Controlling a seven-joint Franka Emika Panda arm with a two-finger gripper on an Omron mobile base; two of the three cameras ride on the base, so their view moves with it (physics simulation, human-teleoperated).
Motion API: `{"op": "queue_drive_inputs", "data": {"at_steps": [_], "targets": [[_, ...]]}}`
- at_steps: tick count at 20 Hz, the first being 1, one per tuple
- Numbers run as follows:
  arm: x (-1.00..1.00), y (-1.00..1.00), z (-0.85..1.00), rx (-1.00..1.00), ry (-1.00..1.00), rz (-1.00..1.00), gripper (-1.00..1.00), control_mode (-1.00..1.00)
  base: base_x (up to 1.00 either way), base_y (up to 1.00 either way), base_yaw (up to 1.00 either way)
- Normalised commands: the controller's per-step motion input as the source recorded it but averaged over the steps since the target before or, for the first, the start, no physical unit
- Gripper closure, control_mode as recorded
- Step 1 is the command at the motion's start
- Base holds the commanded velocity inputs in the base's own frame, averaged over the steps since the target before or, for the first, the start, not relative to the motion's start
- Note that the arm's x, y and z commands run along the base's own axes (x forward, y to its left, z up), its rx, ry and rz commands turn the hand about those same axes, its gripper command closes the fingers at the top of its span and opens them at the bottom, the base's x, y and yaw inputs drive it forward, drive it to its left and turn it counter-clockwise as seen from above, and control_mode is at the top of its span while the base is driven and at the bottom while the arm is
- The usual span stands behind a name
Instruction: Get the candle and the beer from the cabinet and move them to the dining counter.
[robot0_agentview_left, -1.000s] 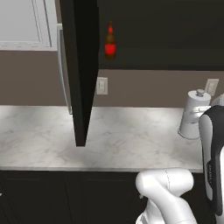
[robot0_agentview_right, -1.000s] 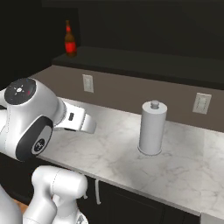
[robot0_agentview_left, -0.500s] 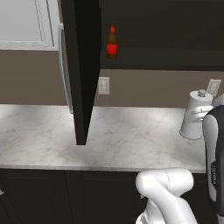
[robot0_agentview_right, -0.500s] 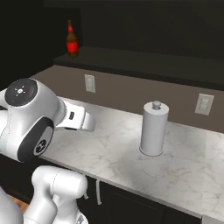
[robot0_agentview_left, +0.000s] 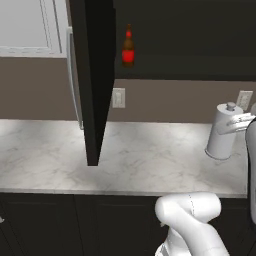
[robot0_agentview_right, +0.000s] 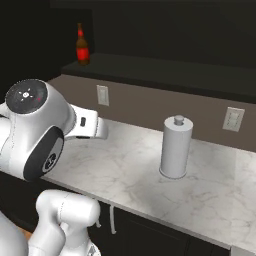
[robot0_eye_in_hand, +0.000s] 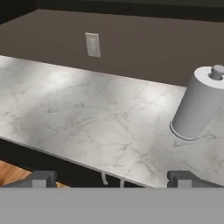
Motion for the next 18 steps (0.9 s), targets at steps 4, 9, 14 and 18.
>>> {"op": "queue_drive_inputs", "data": {"at_steps": [4, 9, 14, 18], "targets": [[0.0, 0.03, 0.39, 0.0, 0.0, 0.0, -1.0, -1.0, 0.0, 0.0, 0.0], [-0.06, 0.03, 0.38, 0.0, -0.02, 0.0, -1.0, -1.0, 0.0, 0.0, 0.0], [-0.18, 0.12, 0.23, -0.01, -0.31, 0.0, -1.0, -1.0, 0.0, 0.0, 0.0], [-0.02, 0.16, 0.29, -0.02, -0.3, 0.0, -1.0, -1.0, 0.0, 0.0, 0.0]]}}
